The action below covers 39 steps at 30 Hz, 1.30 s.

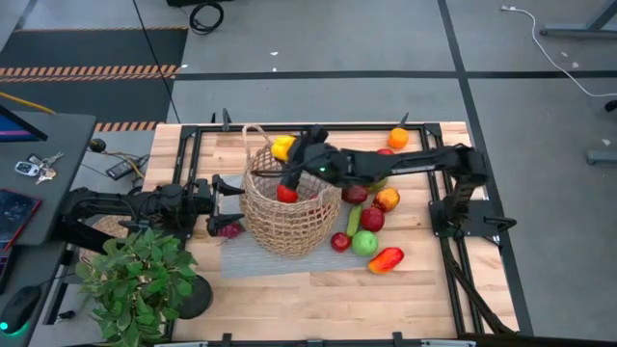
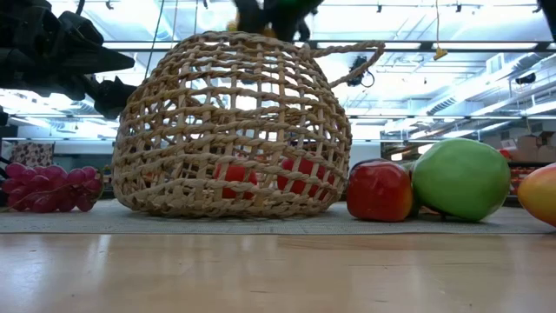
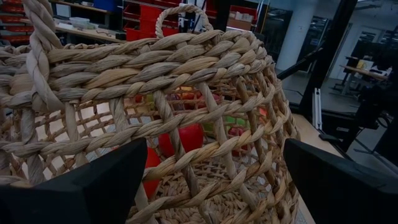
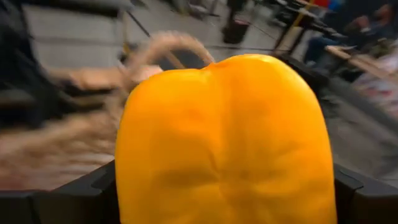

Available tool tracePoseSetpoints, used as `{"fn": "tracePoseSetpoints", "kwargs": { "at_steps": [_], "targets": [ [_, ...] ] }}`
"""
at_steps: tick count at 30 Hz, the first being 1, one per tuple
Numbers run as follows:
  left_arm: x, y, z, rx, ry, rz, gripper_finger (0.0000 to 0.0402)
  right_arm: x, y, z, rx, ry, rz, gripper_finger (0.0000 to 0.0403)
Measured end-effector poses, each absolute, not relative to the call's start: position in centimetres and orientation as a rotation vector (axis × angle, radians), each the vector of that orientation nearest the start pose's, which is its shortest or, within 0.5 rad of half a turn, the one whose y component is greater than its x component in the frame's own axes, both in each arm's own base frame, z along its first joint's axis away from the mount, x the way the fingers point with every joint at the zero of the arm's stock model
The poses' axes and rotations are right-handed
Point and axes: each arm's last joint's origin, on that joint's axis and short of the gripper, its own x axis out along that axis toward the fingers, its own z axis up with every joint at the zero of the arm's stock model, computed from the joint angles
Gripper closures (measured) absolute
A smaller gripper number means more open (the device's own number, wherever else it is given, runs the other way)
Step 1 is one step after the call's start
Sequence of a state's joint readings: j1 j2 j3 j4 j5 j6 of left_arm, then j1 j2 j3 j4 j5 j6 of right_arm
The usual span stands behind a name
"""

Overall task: Build produce basket
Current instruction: Put the yellow bell pepper into the brown basket

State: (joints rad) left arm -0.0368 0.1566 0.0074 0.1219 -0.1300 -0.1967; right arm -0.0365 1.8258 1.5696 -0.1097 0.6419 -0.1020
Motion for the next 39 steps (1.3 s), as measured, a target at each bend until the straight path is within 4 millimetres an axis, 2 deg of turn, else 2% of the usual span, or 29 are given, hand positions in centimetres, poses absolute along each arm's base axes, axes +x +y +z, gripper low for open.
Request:
{"fn": "tracePoseSetpoints", "kwargs": {
  "at_steps": [6,11,22,29,34,39],
  "targets": [
    [10.7,0.0,16.5,-0.194,0.018,0.096,0.0015,43.7,-5.0,28.8,-0.428,0.549,-0.735,0.0078],
    [10.7,0.0,16.5,-0.194,0.018,0.096,0.0015,44.2,-4.6,27.7,-0.478,0.599,-0.676,0.0076],
    [10.7,0.0,16.5,-0.194,0.018,0.095,0.0015,45.2,-1.8,24.9,-0.439,0.651,-0.205,0.0069],
    [10.7,0.0,16.5,-0.194,0.018,0.097,0.0015,45.7,-2.2,22.8,-0.409,0.711,-0.121,0.0069],
    [10.7,0.0,16.5,-0.194,0.014,0.095,0.0015,45.7,-2.3,22.6,-0.371,0.711,-0.053,0.0069],
    [10.7,0.0,16.5,-0.193,0.016,0.096,0.0015,45.7,-2.3,22.6,-0.336,0.708,-0.062,0.0069]
  ]
}}
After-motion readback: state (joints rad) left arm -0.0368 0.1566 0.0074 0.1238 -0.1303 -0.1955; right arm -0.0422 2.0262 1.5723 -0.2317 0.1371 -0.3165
